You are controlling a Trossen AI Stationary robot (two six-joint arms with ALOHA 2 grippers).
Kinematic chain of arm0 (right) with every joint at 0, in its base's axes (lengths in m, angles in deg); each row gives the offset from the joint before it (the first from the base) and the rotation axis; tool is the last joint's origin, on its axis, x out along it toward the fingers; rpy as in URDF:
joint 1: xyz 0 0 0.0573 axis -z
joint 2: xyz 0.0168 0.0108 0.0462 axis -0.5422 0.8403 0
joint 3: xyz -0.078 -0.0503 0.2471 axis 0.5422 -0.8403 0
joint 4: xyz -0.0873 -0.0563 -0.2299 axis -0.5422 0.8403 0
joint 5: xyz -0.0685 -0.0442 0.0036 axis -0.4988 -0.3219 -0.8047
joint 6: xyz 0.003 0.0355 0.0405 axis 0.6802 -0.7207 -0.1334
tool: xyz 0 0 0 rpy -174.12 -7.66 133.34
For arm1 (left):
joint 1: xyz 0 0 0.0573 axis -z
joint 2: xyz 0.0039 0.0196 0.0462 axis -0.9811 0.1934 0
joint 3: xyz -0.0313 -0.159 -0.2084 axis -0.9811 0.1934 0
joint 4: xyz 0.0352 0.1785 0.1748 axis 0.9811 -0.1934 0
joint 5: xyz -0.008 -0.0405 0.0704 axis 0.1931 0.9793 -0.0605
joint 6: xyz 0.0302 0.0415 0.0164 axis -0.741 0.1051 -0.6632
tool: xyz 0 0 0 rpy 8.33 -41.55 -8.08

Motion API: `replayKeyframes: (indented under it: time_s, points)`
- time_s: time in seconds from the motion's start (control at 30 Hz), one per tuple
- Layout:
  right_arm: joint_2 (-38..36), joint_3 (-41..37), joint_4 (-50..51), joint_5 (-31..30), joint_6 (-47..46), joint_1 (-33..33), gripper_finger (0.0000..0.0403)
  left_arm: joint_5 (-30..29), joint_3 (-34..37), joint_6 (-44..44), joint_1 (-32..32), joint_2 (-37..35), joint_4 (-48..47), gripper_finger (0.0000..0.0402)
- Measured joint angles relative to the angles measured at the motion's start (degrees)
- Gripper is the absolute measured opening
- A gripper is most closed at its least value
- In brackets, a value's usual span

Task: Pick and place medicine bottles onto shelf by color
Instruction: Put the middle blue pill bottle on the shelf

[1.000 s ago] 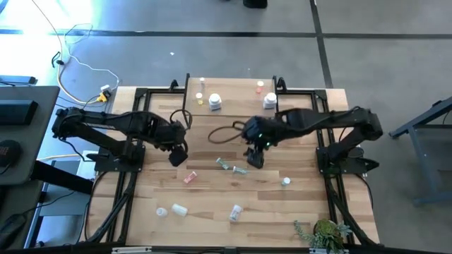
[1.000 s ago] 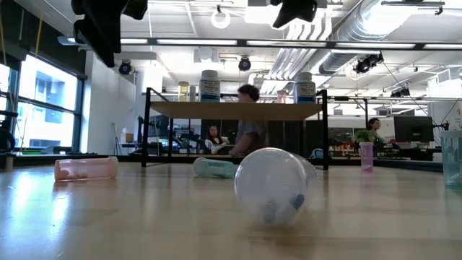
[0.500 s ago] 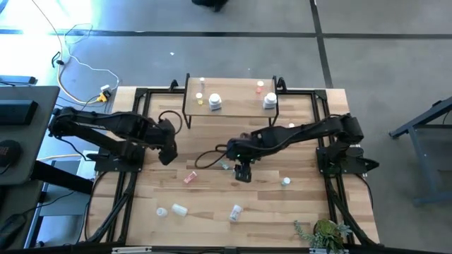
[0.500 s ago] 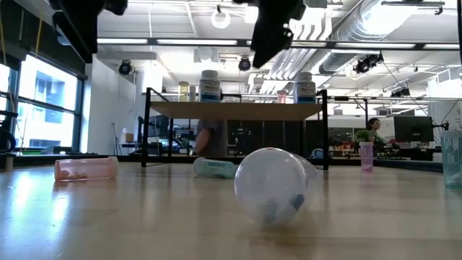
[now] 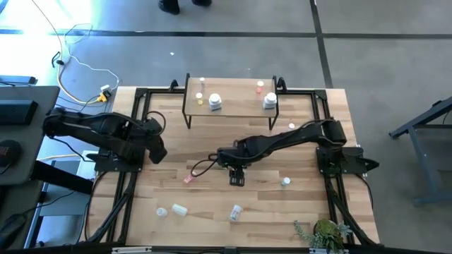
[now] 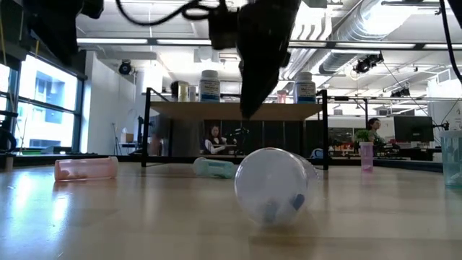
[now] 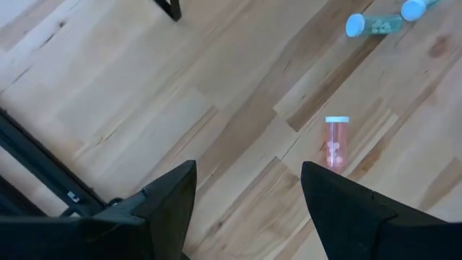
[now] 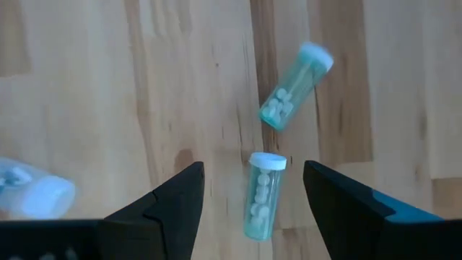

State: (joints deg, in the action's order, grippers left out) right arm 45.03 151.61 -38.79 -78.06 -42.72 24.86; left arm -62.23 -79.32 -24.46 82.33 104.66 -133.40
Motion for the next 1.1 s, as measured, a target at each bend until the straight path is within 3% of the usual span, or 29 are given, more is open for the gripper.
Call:
replayKeyframes:
  time_s: [0.47, 1.1]
  points:
    - [6.70, -0.01, 0.22, 1.40, -1.62, 2.36, 0.0227, 0.39, 0.77, 1.31, 0.00, -2.52, 0.23, 0.0241]
    - [8.63, -0.09, -0.69, 3.67, -2.03, 3.46, 0.0199, 0.30, 0.77, 0.33, -0.02, -2.48, 0.23, 0.0241]
